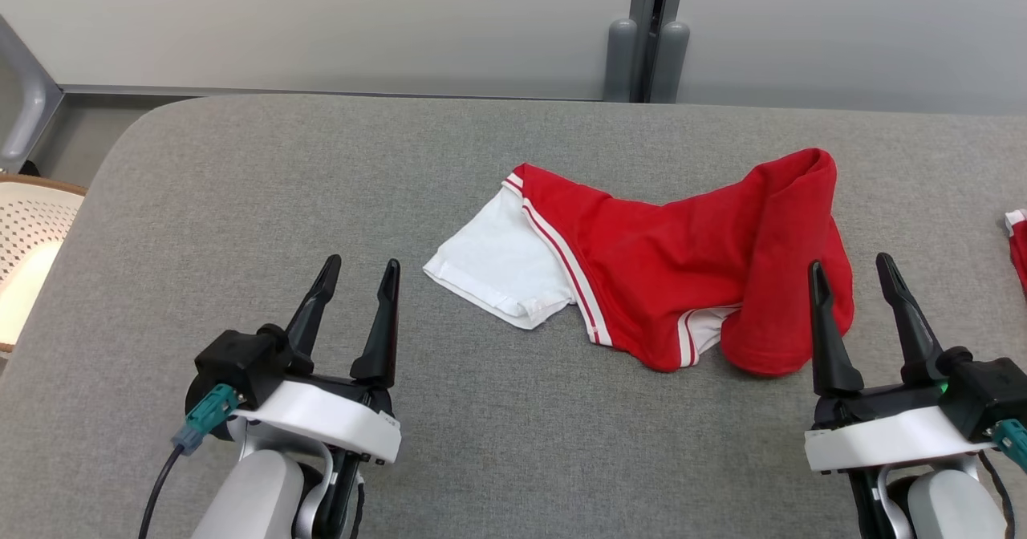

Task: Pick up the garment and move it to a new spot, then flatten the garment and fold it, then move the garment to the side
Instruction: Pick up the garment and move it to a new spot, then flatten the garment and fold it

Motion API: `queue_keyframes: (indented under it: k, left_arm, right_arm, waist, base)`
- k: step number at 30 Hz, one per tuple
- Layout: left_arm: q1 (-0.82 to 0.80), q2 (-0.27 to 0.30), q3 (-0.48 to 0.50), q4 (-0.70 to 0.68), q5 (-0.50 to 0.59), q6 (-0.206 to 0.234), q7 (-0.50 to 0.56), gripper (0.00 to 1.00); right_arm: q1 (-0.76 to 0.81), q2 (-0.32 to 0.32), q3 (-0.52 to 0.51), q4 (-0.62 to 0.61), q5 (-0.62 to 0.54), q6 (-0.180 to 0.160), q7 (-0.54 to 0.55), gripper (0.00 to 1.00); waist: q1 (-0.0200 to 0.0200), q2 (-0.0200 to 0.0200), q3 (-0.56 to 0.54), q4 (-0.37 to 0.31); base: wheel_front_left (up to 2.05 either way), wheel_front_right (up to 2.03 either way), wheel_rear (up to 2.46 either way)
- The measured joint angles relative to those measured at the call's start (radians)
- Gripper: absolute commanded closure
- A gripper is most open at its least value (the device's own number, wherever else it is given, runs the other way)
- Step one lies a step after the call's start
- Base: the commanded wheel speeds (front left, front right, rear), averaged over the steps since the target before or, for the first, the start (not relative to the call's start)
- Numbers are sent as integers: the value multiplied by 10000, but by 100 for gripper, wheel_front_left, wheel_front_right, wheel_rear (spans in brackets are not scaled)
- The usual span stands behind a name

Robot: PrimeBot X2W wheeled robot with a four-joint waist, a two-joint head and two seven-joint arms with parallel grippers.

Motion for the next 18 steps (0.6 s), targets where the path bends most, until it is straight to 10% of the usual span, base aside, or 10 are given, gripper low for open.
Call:
queue_keyframes:
  k: [18]
  left_arm:
    - [384,-640,1317,-178,1028,-802,0,0]
  right_arm:
    - [-4,-40,263,138,67,0,0,0]
  waist:
    - [0,0,-112,-173]
  base:
    - [0,0,0]
